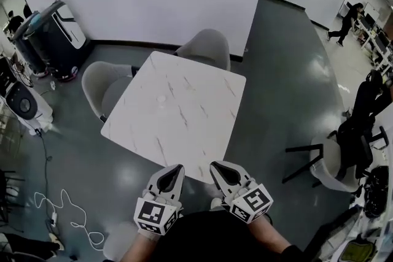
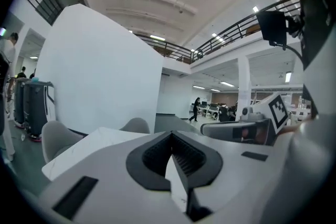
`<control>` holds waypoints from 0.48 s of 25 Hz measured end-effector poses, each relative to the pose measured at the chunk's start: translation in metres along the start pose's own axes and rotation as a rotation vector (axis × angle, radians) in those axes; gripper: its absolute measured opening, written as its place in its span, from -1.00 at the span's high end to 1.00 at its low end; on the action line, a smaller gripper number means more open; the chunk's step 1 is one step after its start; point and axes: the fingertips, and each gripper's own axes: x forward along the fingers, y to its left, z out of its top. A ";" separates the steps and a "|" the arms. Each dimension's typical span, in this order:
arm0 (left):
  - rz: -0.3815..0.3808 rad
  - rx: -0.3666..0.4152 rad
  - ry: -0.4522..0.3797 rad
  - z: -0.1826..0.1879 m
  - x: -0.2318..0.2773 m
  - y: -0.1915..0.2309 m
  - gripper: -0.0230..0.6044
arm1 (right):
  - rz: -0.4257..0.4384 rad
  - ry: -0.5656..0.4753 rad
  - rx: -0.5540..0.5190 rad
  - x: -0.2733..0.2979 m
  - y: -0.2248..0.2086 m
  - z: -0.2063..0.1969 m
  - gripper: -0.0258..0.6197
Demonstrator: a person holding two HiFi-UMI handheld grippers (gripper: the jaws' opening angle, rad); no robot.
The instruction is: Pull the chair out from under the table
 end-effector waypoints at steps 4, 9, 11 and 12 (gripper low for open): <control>-0.061 0.064 -0.053 0.034 0.011 -0.022 0.91 | -0.011 -0.043 -0.006 -0.008 -0.004 0.017 0.87; -0.082 0.063 -0.083 0.049 0.016 -0.032 0.91 | 0.016 -0.053 -0.060 -0.008 0.004 0.029 0.87; -0.078 0.065 -0.083 0.049 0.015 -0.034 0.91 | 0.028 -0.053 -0.129 -0.007 0.009 0.030 0.88; -0.074 0.066 -0.083 0.048 0.014 -0.034 0.91 | 0.032 -0.054 -0.153 -0.007 0.010 0.029 0.88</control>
